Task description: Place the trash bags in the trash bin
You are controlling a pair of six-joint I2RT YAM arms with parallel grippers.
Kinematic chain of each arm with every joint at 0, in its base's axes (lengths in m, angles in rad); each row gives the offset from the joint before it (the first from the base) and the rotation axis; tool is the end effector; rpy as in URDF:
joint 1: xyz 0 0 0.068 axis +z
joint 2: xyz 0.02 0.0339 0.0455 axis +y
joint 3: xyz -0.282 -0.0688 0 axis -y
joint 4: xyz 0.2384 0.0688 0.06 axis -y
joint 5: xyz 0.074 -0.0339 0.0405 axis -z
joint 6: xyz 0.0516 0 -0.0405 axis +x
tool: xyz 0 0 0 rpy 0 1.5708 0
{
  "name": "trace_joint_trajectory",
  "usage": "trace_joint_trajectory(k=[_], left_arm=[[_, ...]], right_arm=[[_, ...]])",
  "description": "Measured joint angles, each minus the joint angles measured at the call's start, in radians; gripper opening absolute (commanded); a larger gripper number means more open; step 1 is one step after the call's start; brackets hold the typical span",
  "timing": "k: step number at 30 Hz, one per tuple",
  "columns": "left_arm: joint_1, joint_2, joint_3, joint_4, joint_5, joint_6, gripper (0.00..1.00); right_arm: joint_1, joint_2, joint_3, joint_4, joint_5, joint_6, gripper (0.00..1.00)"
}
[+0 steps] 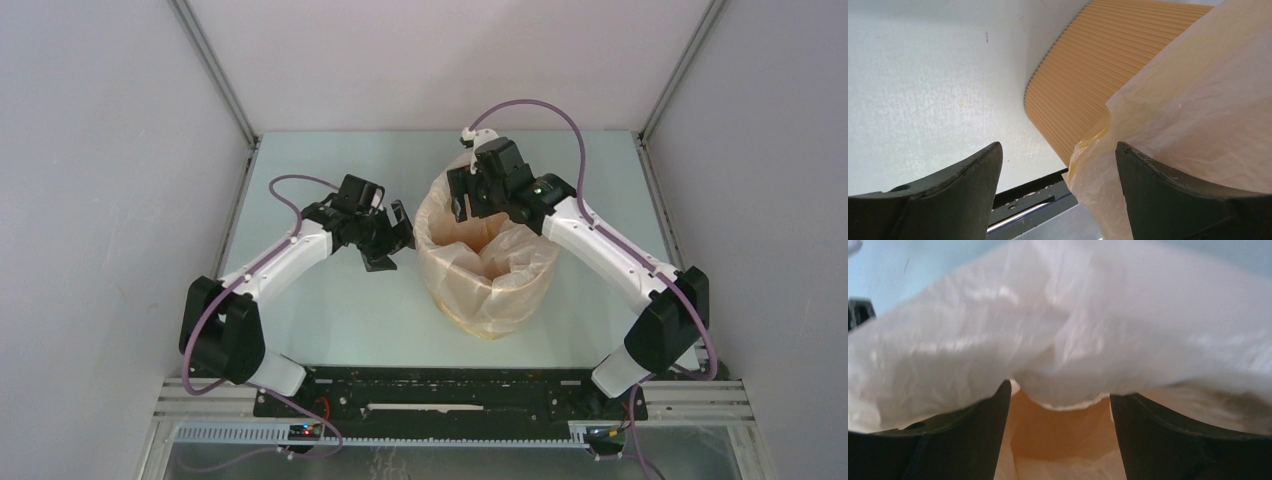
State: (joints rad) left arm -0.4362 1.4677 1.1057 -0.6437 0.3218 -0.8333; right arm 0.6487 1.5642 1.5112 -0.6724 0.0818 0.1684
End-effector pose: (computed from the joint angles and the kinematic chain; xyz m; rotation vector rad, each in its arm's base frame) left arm 0.2659 -0.1420 0.2618 -0.4160 2.7252 -0.8339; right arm 0.2840 0.2100 0.3596 -0.5092 2.2586 0.3267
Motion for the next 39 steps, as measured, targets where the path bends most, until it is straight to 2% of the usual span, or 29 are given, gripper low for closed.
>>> trace_joint_trajectory(k=[6, 11, 14, 18, 21, 24, 29, 34, 39], left_arm=[[0.014, 0.029, 0.045, -0.029, -0.003, 0.027, 0.9], [0.014, 0.05, 0.06, -0.026, 0.002, 0.03, 0.9], [0.014, 0.057, 0.061, -0.025, 0.008, 0.029, 0.9], [0.014, 0.057, 0.061, -0.024, 0.018, 0.029, 0.9], [0.014, 0.057, 0.061, -0.024, 0.023, 0.029, 0.9], [0.014, 0.055, 0.061, -0.024, 0.022, 0.03, 0.9], [0.014, 0.029, 0.059, -0.024, 0.022, 0.03, 0.9], [0.014, 0.005, 0.059, -0.024, 0.022, 0.03, 0.91], [0.017, 0.001, 0.059, -0.028, 0.023, 0.035, 0.91]], right_arm=[[0.032, -0.168, 0.002, -0.186, -0.056, 0.021, 0.88], [0.041, -0.333, -0.122, -0.217, -0.082, 0.042, 0.8], [0.041, -0.336, -0.204, -0.211, -0.083, 0.063, 0.77], [0.044, -0.277, -0.311, -0.179, -0.084, 0.078, 0.67], [0.044, -0.243, -0.307, -0.165, -0.087, 0.077, 0.66], [0.044, -0.217, -0.233, -0.18, -0.087, 0.076, 0.7], [0.043, -0.229, -0.084, -0.161, -0.087, 0.073, 0.83], [0.043, -0.251, -0.093, -0.108, -0.055, 0.064, 0.86], [0.038, -0.151, -0.127, -0.052, -0.035, 0.067, 0.92]])
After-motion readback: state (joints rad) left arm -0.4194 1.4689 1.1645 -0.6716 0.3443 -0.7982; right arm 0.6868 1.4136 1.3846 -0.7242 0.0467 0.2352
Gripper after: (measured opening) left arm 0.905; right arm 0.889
